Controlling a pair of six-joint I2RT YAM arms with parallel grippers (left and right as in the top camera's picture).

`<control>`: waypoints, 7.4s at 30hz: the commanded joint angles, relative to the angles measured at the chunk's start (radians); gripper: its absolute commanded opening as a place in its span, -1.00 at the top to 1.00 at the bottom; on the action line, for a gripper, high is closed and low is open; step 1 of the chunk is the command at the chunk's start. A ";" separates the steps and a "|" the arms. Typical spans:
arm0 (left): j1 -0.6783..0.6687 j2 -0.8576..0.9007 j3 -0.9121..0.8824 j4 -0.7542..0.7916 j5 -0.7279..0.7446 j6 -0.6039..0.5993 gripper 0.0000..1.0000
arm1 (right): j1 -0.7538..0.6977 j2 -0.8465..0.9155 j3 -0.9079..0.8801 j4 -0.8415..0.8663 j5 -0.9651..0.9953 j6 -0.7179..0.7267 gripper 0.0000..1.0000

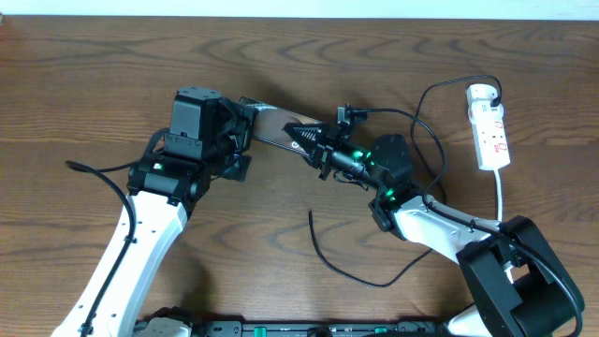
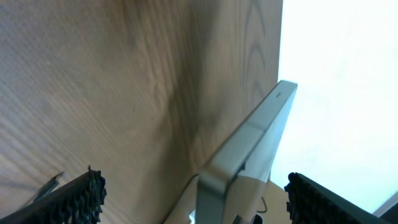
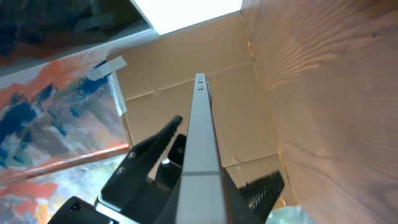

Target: Plug charger to phone and switch on socket

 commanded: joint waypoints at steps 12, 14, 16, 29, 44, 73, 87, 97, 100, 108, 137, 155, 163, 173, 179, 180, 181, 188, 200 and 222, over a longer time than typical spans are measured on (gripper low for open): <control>0.006 -0.007 0.023 0.122 -0.037 0.203 -0.75 | -0.002 -0.010 0.013 0.155 -0.022 0.111 0.97; 0.006 -0.006 0.023 0.138 -0.024 0.247 -0.68 | -0.001 -0.010 0.013 0.155 -0.022 0.111 0.98; 0.006 -0.006 0.022 0.155 -0.011 0.266 -0.65 | 0.000 -0.010 0.013 0.155 -0.022 0.110 0.97; 0.021 -0.006 -0.038 0.340 0.130 0.290 -0.55 | 0.000 -0.010 0.013 0.160 -0.043 0.113 0.97; 0.050 -0.006 -0.074 0.426 0.214 0.323 -0.53 | -0.001 -0.010 0.013 0.201 -0.039 0.148 0.97; 0.093 -0.006 -0.276 0.841 0.348 0.192 0.02 | 0.013 -0.010 0.013 0.159 -0.033 0.106 0.97; 0.093 -0.006 -0.276 0.837 0.347 0.223 0.63 | 0.029 -0.010 0.013 0.158 -0.037 0.105 0.98; 0.093 -0.006 -0.276 0.836 0.347 0.234 0.86 | 0.044 -0.010 0.013 0.144 -0.037 0.091 0.98; 0.093 -0.006 -0.276 0.837 0.347 0.234 0.85 | 0.046 -0.010 0.013 0.143 -0.037 0.090 0.97; 0.093 -0.006 -0.276 0.837 0.347 0.234 0.85 | 0.045 -0.010 0.013 0.143 -0.040 0.090 0.97; 0.122 -0.006 -0.276 0.829 0.359 0.237 0.85 | 0.045 -0.010 0.013 0.143 -0.026 0.090 -0.98; 0.513 -0.006 -0.276 0.830 0.899 0.359 0.85 | 0.030 -0.010 0.013 0.084 -0.021 -0.067 -0.99; 0.619 -0.005 -0.276 0.839 1.197 0.472 0.85 | 0.015 -0.010 0.013 0.040 -0.094 -0.381 -0.99; 0.632 0.020 -0.276 0.935 1.328 0.470 0.86 | -0.071 -0.018 0.093 -0.403 -0.237 -0.731 -0.99; 0.632 0.077 -0.276 0.971 1.328 0.470 0.86 | -0.093 -0.023 0.293 -0.920 -0.229 -1.015 -0.99; 0.632 0.089 -0.276 0.982 1.328 0.470 0.86 | -0.092 -0.023 0.332 -1.022 -0.200 -1.068 -0.99; 0.632 0.104 -0.276 0.994 1.328 0.469 0.86 | -0.090 -0.023 0.377 -1.141 -0.157 -1.128 -0.99; 0.632 0.227 -0.276 1.074 1.328 0.470 0.86 | -0.069 -0.023 0.600 -1.712 0.218 -1.345 -0.99; 0.632 0.270 -0.276 1.126 1.328 0.474 0.86 | 0.021 -0.018 0.553 -1.894 0.328 -1.374 -0.99; 0.682 0.270 -0.276 1.133 1.329 0.473 0.86 | 0.257 -0.006 0.328 -1.747 0.512 -1.033 -0.51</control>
